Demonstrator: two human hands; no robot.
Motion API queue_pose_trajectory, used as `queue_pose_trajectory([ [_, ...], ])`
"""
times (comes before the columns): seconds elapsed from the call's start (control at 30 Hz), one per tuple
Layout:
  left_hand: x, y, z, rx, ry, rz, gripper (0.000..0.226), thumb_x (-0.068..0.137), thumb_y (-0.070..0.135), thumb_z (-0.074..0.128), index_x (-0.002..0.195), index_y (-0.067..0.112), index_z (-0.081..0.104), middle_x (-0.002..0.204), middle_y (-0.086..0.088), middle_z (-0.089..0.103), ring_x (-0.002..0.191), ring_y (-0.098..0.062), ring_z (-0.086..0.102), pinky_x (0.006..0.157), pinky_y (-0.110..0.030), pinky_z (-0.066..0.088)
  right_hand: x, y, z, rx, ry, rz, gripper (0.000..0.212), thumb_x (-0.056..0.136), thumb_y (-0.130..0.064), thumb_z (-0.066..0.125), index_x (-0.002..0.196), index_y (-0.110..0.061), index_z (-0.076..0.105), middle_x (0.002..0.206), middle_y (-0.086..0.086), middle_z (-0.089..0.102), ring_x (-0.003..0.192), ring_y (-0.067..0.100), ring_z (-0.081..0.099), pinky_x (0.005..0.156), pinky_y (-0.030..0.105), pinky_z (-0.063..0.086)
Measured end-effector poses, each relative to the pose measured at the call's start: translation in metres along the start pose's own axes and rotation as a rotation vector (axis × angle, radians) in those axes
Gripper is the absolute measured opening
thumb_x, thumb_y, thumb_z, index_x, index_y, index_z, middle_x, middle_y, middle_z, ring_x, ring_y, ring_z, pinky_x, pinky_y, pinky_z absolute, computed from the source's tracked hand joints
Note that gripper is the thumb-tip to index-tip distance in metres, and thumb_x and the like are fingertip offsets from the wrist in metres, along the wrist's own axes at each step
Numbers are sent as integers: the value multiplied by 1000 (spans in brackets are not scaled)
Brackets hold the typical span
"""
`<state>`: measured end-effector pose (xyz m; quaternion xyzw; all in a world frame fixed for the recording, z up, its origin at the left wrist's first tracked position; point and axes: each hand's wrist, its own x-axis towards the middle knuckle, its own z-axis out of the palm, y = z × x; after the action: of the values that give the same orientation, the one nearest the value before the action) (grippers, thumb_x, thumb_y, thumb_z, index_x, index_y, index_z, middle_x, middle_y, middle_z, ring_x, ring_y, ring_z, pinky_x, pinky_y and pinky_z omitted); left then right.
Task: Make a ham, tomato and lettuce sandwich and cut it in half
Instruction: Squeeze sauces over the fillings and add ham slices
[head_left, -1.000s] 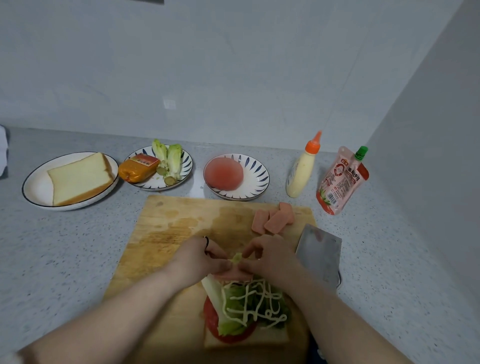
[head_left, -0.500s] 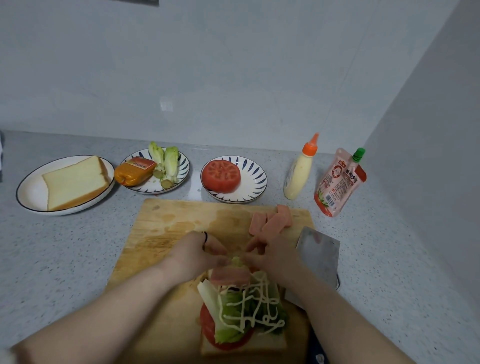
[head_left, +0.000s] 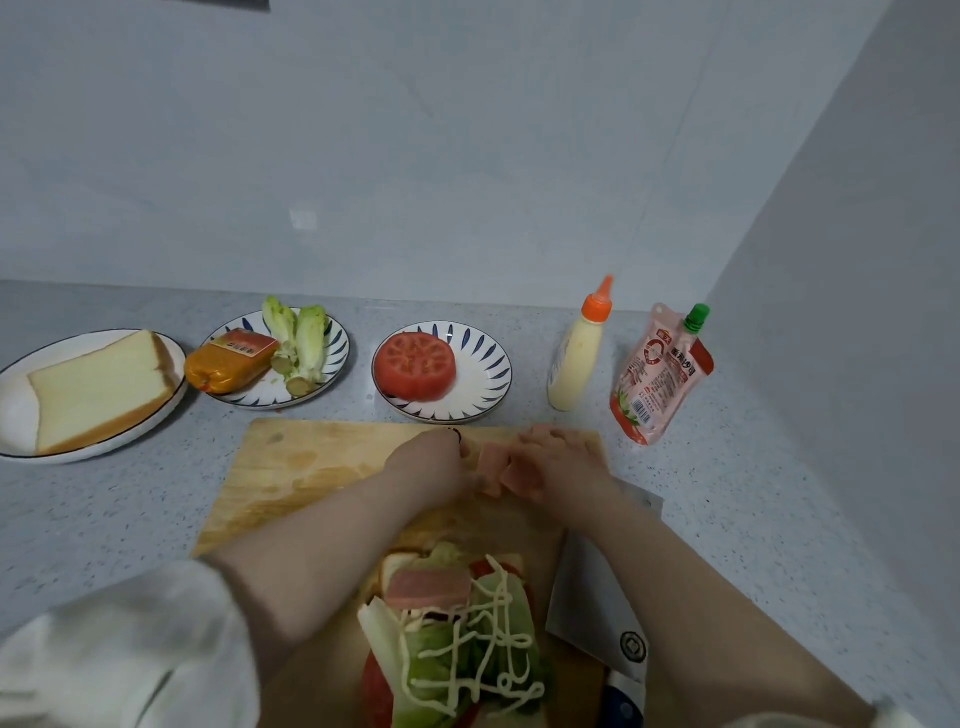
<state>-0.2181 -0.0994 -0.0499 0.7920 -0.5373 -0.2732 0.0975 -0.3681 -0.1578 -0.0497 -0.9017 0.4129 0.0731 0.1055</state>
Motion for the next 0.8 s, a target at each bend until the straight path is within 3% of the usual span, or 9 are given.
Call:
queue_pose_trajectory([
  [0.1, 6, 8, 7, 26, 24, 0, 32, 73, 48, 64, 85, 19, 55, 88, 0, 60, 86, -21, 56, 67, -28, 39, 2, 3, 2, -55, 30, -42, 40, 89, -39, 45, 129, -32, 44, 142, -1, 37, 133, 26, 24, 105, 39, 22],
  [0.2, 10, 14, 10, 77, 80, 3, 29, 82, 42, 53, 91, 14, 58, 102, -7, 63, 95, -26, 58, 73, -31, 41, 3, 5, 4, -69, 60, -42, 32, 88, -33, 49, 119, -26, 52, 137, 1, 40, 128, 25, 29, 102, 37, 25],
  [0.47, 17, 18, 3, 16, -27, -122, 18, 76, 35, 65, 78, 20, 53, 104, -4, 63, 100, -24, 58, 75, -27, 37, -4, 11, 1, 33, 81, -24, 27, 91, -31, 47, 112, -23, 61, 125, 1, 52, 116, 22, 40, 92, 30, 29],
  [0.6, 15, 22, 1, 26, -35, -137, 29, 74, 37, 67, 66, 21, 43, 94, 0, 58, 100, -23, 55, 76, -29, 31, -8, 10, 0, 52, 68, -28, 26, 91, -29, 47, 110, -23, 63, 122, 3, 53, 114, 22, 41, 91, 29, 30],
  [0.8, 13, 25, 7, -109, 39, -107, 27, 75, 26, 65, 62, 21, 42, 81, 0, 55, 89, -24, 56, 70, -27, 34, -19, 6, 0, 118, 162, -37, 27, 91, -29, 47, 110, -18, 63, 118, 5, 56, 110, 21, 47, 89, 27, 33],
])
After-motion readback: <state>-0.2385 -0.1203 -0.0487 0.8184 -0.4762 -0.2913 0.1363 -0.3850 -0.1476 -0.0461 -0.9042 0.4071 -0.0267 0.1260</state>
